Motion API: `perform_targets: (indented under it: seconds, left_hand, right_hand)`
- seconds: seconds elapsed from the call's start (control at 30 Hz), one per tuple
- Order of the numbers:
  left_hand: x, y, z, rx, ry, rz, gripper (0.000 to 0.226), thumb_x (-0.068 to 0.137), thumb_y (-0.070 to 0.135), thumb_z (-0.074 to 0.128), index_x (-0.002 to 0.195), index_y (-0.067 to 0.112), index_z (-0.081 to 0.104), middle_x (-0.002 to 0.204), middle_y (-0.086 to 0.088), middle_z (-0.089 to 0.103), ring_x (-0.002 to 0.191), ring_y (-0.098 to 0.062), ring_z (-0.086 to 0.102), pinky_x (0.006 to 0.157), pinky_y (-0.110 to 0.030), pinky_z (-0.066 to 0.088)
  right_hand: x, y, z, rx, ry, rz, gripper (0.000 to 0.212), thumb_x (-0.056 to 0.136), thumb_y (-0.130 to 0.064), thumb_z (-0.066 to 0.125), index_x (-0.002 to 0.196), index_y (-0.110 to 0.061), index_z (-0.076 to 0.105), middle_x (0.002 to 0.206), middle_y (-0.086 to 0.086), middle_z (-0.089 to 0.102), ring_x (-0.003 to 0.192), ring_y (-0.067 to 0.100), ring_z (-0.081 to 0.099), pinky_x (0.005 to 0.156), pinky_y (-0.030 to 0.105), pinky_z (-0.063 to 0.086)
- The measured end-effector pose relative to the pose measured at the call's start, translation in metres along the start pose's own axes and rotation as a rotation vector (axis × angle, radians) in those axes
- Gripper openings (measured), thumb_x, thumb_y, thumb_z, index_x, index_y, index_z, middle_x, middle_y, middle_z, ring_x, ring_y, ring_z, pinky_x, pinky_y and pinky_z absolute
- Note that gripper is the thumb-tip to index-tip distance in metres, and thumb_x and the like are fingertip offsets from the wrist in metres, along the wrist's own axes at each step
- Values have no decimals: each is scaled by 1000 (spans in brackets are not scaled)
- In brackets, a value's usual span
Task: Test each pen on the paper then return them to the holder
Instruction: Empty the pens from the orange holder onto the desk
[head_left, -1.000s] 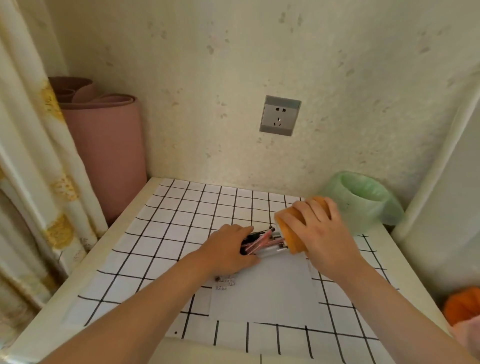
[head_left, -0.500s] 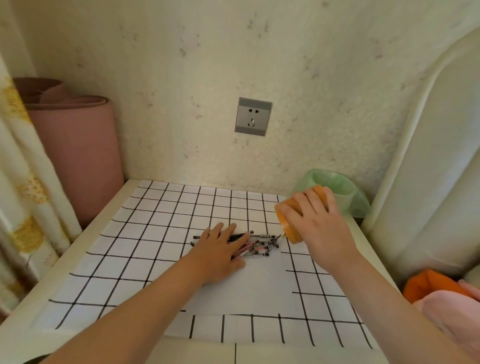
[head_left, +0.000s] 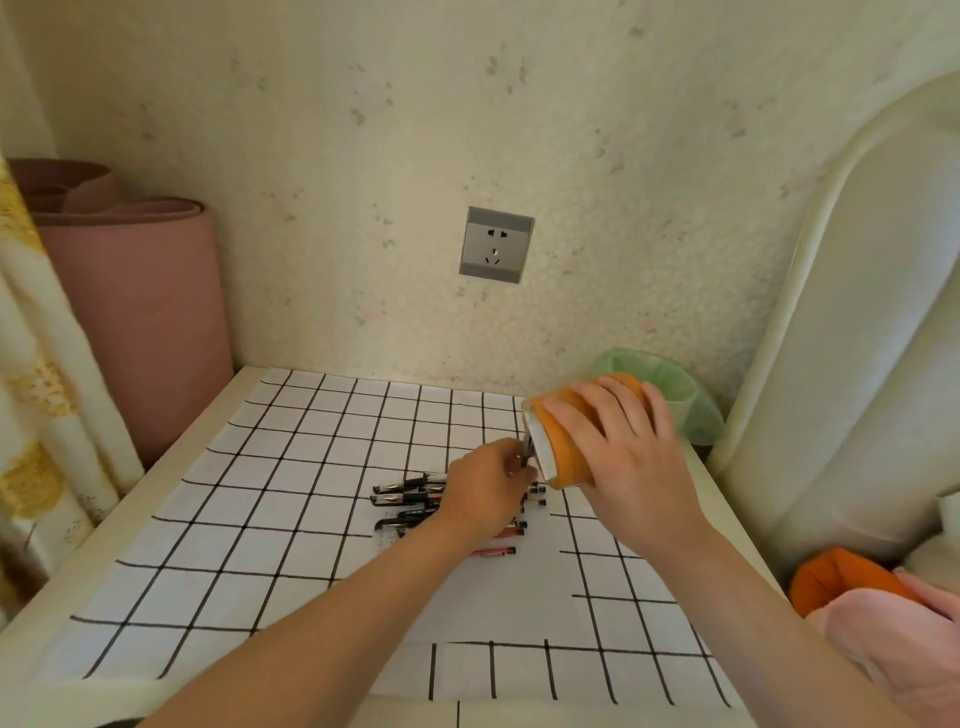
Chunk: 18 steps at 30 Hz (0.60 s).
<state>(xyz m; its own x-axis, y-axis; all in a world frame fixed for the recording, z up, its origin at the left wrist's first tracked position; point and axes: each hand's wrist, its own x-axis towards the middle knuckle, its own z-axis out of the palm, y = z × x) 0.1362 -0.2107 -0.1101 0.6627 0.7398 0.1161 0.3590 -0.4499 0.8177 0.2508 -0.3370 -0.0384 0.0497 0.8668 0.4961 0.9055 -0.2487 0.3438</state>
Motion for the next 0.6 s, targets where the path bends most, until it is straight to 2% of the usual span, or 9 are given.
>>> perform_targets:
  seconds: [0.07,0.17,0.27,0.37,0.43,0.53,0.6]
  left_hand:
    - [2,-2,-5,-54,3,-17,12,95,26,61,102,24,70,74,13,62,72,-12,58,66,-26,44]
    - [3,1,-23,-57,66,3,18,98,25,59,112,27,69,89,6,68,77,-14,61,70,-28,50]
    - [4,2,-40,-42,116,70,18,99,25,57,112,29,68,86,2,67,69,-13,55,61,-22,44]
    - [2,-10,-51,419,83,257,20,99,28,54,111,32,70,84,6,63,82,-18,51,67,-30,41]
    - [-3,-25,-55,700,-2,333,26,101,31,50,121,34,67,94,5,63,90,-19,50,74,-33,40]
    - [-9,-42,-55,774,-178,319,34,101,31,50,133,32,61,109,2,61,102,-20,47,83,-32,40]
    - [-9,-44,-55,755,-221,322,36,100,34,53,135,30,59,113,1,59,106,-19,45,87,-33,42]
  right_hand:
    - [-2,4,3,34,24,40,79,71,-22,74,143,-32,41,137,-2,47,129,26,42,113,48,26]
    - [-2,10,8,75,41,150,77,70,-29,77,139,-32,44,133,-5,49,123,23,46,108,42,31]
    - [-1,10,10,191,7,309,85,64,-44,82,138,-37,40,132,-8,50,121,20,48,101,39,35]
    - [4,9,10,492,-7,507,93,56,-47,85,135,-39,37,130,-10,51,121,18,49,98,40,43]
    - [9,8,12,683,21,598,95,49,-48,87,131,-40,39,125,-13,53,117,15,51,95,41,48]
    - [19,1,13,999,35,674,90,46,-41,92,121,-45,42,118,-19,55,110,8,55,91,35,51]
    - [26,-8,14,1156,8,689,89,49,-33,94,122,-43,43,117,-21,57,108,3,57,89,31,51]
